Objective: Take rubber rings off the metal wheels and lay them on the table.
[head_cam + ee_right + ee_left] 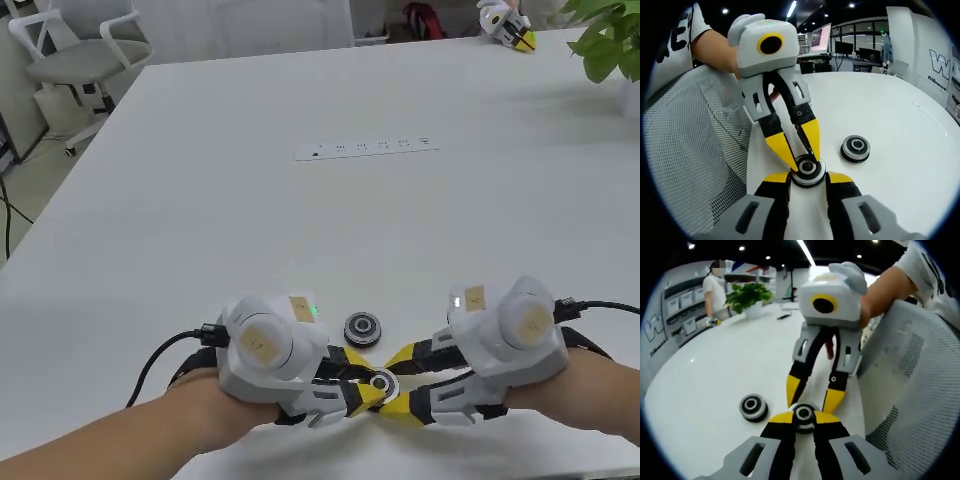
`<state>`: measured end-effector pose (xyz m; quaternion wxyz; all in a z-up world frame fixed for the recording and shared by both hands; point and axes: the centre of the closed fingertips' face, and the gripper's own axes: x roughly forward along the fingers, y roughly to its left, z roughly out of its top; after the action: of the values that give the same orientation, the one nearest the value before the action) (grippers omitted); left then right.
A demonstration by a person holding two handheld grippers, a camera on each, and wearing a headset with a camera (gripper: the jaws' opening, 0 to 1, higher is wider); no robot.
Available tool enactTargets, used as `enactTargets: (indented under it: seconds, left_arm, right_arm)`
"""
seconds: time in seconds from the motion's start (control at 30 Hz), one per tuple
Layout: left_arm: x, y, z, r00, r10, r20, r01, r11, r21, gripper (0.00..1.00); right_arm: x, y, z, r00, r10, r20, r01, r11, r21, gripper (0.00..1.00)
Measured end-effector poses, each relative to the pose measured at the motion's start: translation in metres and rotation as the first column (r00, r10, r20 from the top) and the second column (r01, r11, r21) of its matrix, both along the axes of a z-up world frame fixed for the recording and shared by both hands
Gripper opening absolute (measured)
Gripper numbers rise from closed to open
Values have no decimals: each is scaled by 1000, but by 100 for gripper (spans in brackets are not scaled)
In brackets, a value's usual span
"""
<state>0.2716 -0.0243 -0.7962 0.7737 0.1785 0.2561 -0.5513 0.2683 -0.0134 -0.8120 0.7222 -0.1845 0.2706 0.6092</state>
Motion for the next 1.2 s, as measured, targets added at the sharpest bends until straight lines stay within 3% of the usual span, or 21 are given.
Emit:
enactTargets:
  seconds: [0.67, 0.73, 0.8, 1.0, 1.2]
  left_arm:
    - [1, 1, 0, 1000, -1, 3, 1, 1000, 0, 13]
    - [1, 1, 0, 1000, -1, 3, 1, 1000, -1, 13]
    - [1, 2, 0, 1000, -1, 2, 1, 1000, -2, 13]
    - [1, 2, 0, 1000, -3, 3, 3, 1000, -3, 13]
    - [1, 2, -1, 1000, -8, 4, 8, 1000, -6, 12]
  right_arm:
    - [-2, -14, 0, 998, -30, -55, 31, 999, 11, 13]
    - [1, -18, -2, 999, -31, -38, 31, 1000, -4, 5]
    - [0, -17, -4, 996, -53, -77, 54, 998, 12, 4]
    - [0, -17, -3, 994, -63, -88, 64, 998, 11, 1]
    - [1, -20, -2, 983, -108, -148, 112, 994, 18, 0]
